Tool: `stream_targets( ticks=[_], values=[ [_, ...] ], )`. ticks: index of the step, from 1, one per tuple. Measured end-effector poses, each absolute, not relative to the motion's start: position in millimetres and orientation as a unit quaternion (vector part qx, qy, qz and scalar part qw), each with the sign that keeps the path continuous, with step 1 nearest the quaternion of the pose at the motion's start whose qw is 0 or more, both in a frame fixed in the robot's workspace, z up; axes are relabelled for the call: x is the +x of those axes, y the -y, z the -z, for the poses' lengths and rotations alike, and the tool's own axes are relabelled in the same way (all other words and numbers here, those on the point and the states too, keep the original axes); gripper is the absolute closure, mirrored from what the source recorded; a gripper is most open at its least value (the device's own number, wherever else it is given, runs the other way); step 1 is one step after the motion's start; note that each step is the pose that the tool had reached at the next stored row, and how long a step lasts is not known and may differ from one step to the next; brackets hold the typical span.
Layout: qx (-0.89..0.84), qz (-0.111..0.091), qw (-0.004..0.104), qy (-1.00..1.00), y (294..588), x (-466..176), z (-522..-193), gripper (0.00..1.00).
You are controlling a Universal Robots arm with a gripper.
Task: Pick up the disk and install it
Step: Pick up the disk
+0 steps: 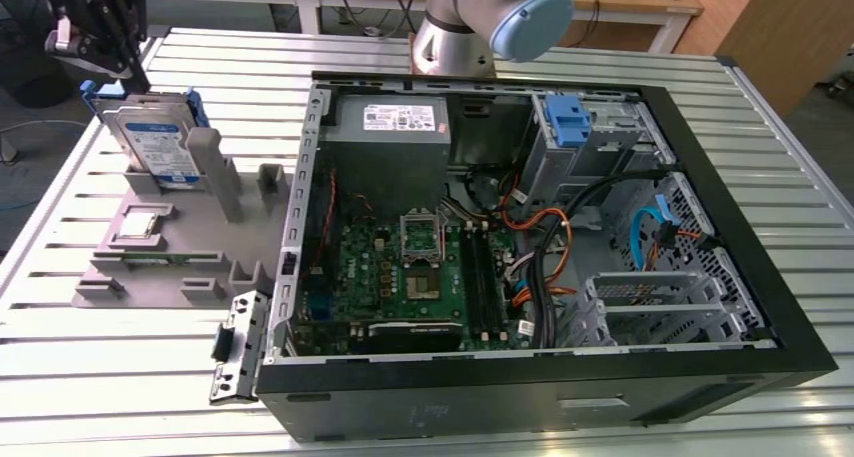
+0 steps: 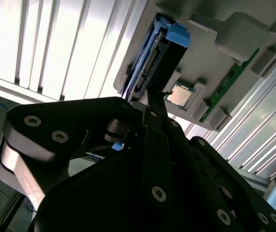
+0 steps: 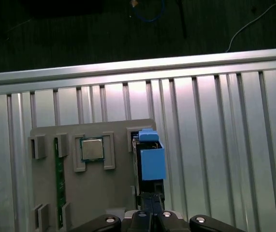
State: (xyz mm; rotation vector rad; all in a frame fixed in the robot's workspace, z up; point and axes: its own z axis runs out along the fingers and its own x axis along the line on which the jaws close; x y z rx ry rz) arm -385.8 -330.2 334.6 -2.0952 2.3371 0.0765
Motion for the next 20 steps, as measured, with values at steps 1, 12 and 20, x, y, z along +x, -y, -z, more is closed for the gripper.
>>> stream_targets(
  ticks=[1,12,20],
  values=[
    [-0.668,-0.025,0.003,-0.744,330.5,-385.8,-334.6,0.90],
    [-0.667,-0.025,0.004,-0.744,330.7,-385.9,-334.6,0.90],
    [-0.660,-0.025,0.004,-0.751,330.8,-385.9,-334.5,0.90]
  ],
)
